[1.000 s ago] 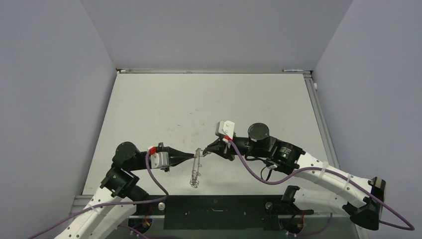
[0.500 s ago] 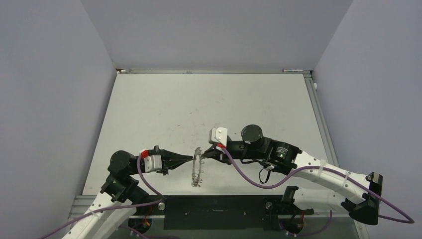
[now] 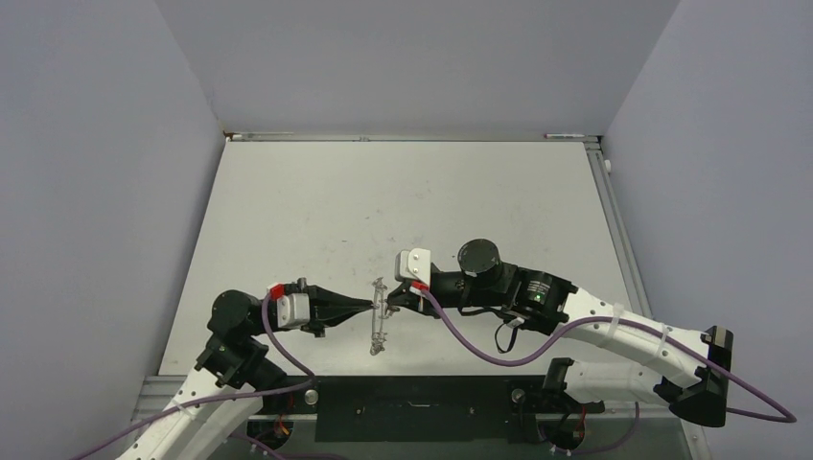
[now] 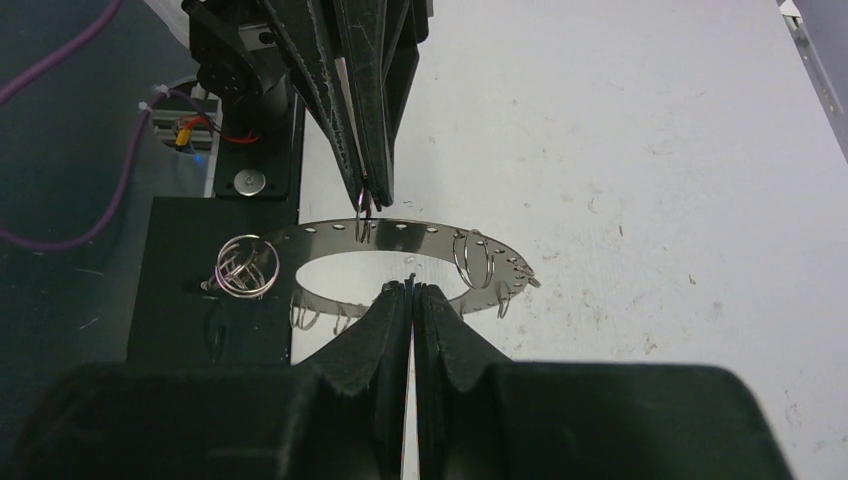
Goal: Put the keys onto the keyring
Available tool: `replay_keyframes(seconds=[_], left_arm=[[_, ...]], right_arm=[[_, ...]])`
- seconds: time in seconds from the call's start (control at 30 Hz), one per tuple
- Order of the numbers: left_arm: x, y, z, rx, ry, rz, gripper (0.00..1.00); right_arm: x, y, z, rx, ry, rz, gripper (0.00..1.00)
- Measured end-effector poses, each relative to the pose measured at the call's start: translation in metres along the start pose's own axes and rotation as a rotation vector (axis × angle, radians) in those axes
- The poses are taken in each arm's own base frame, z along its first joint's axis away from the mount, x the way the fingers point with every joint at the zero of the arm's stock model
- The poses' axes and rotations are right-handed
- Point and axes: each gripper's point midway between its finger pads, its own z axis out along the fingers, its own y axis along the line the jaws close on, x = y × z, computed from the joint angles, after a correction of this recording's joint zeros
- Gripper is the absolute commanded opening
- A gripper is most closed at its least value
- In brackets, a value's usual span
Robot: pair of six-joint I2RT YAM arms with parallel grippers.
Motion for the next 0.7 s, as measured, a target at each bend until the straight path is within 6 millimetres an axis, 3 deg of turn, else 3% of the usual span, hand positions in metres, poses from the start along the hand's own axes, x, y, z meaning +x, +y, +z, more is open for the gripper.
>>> replay_keyframes(seconds=[0.7], left_arm=[[0.0076,-0.0016,0.0020,0.021,0.022,-0.037,0.00]], right_arm=[[-0.0071,0.0056,0.0004,-0.029,-0.006,-0.025,0.05]])
